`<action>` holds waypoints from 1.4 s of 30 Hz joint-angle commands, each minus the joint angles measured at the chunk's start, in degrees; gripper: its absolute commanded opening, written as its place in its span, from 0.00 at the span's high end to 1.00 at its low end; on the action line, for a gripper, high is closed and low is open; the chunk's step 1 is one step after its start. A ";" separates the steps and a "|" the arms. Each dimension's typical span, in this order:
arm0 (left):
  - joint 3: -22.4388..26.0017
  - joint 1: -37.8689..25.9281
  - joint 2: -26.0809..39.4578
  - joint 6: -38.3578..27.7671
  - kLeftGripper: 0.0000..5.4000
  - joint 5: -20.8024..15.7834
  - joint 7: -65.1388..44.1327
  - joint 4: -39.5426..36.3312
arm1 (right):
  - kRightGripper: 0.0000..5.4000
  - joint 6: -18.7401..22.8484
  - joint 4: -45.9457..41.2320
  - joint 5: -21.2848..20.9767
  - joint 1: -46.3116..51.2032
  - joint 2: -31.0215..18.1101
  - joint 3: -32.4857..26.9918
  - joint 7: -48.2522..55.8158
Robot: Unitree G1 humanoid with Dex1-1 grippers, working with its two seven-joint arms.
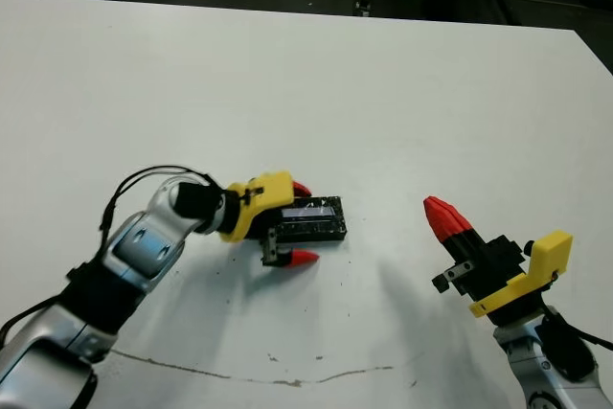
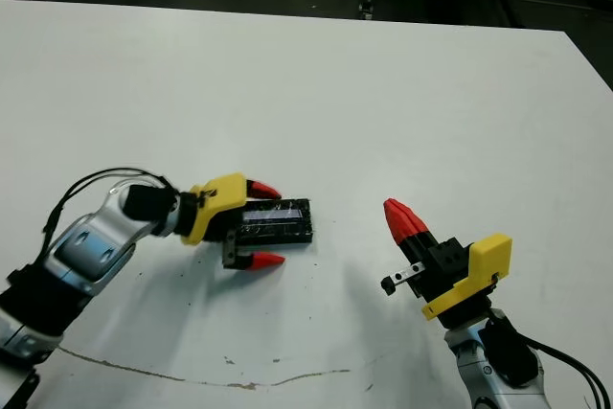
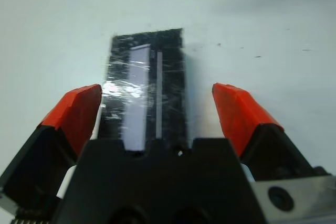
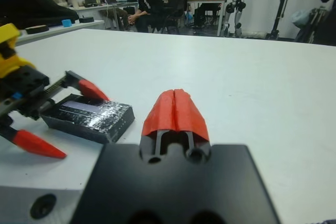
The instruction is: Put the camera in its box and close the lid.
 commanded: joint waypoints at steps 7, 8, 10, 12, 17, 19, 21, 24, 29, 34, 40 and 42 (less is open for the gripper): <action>10.56 8.17 10.09 3.55 0.00 -4.35 -1.08 -0.85 | 1.00 0.38 -0.06 0.03 0.15 -0.76 -0.10 -0.18; 11.79 8.75 10.56 3.91 0.00 -5.23 -1.06 -1.21 | 1.00 0.51 -0.08 0.05 0.13 -0.76 -0.09 -0.26; 13.85 9.68 11.51 4.58 0.00 -6.45 -0.91 -1.89 | 1.00 0.65 -0.12 0.03 0.11 -0.77 -0.03 -0.38; 15.66 10.23 11.71 4.74 0.00 -7.56 -0.69 -1.81 | 1.00 0.23 0.13 -0.12 0.03 -0.76 0.06 -0.18; 18.17 10.48 11.69 4.56 0.00 -7.69 0.86 -1.67 | 1.00 -0.09 0.31 -0.23 -0.02 -0.71 0.13 -0.04; 19.00 10.70 11.70 5.15 0.00 -7.93 1.52 -1.87 | 1.00 -0.22 0.26 -0.57 0.02 -0.70 0.18 -0.19; 20.12 11.27 11.61 5.72 0.00 -8.21 2.71 -2.56 | 1.00 -0.31 0.27 -0.77 0.01 -0.71 0.20 -0.23; 23.39 12.59 10.15 8.26 0.00 -9.89 6.57 -5.55 | 1.00 0.08 0.21 -0.53 -0.03 -0.62 0.10 -0.24; 31.29 15.61 0.41 11.12 0.04 -17.30 18.92 -15.22 | 1.00 -0.25 0.40 -0.47 -0.07 -0.43 0.18 -0.15; 31.51 18.03 -11.23 7.75 0.17 -20.40 30.48 -23.18 | 1.00 -0.09 0.23 -1.10 -0.11 -0.39 0.31 -0.75; 25.29 18.69 -18.58 10.02 0.34 -19.30 40.24 -28.49 | 1.00 -0.21 0.43 -0.55 -0.32 -0.35 0.12 -0.61; 23.19 18.59 -19.55 10.85 0.40 -19.02 41.83 -28.75 | 1.00 -0.63 0.58 -0.88 -0.36 -0.35 0.10 -0.65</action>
